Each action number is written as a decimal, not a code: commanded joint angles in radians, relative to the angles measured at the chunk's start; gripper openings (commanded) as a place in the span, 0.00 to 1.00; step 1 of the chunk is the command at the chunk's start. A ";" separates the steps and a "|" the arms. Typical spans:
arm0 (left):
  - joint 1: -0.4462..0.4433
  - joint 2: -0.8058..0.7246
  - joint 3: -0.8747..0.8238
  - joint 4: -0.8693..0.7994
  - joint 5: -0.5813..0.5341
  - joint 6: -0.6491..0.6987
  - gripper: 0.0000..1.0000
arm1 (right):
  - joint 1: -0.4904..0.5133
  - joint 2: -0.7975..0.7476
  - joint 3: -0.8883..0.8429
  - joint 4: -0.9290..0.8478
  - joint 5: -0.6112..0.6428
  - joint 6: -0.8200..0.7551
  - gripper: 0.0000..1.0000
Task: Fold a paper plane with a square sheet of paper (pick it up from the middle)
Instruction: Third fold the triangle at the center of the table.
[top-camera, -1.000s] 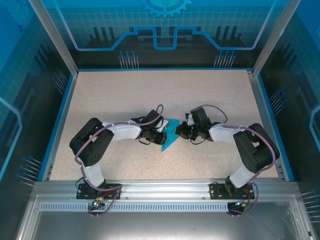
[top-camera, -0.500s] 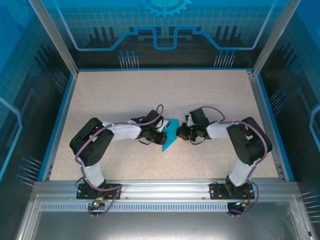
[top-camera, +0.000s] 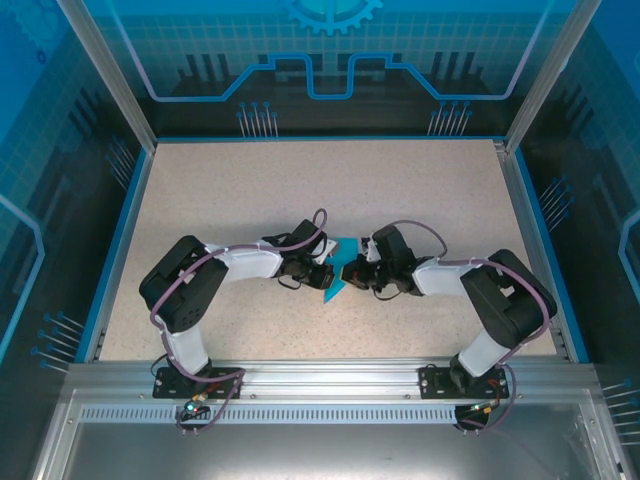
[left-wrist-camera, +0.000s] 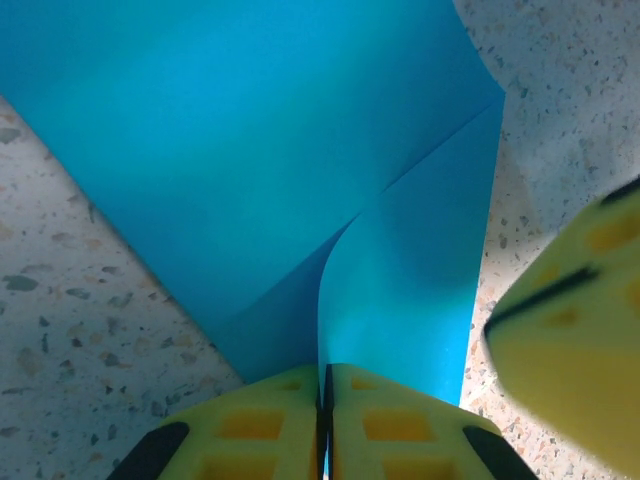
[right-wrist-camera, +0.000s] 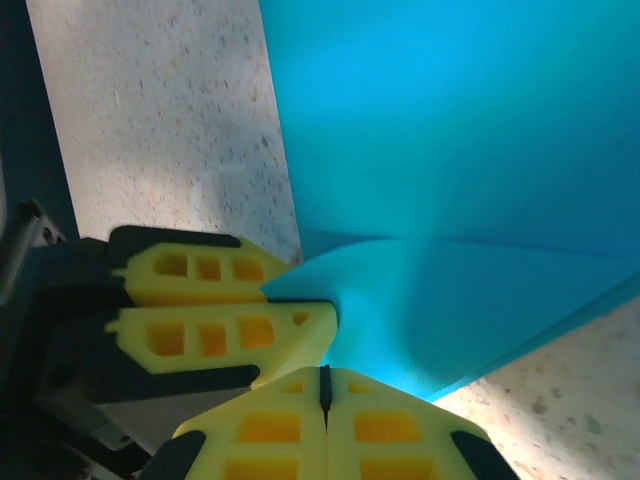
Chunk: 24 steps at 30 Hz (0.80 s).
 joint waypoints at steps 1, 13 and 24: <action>0.002 0.053 -0.028 -0.036 -0.007 0.013 0.11 | 0.030 0.033 -0.003 0.072 0.019 0.050 0.05; 0.003 0.064 -0.028 -0.046 -0.013 0.024 0.11 | 0.045 0.111 -0.050 0.101 0.055 0.045 0.05; 0.002 0.060 -0.032 -0.049 -0.013 0.031 0.11 | 0.111 -0.011 -0.070 0.112 0.074 0.073 0.06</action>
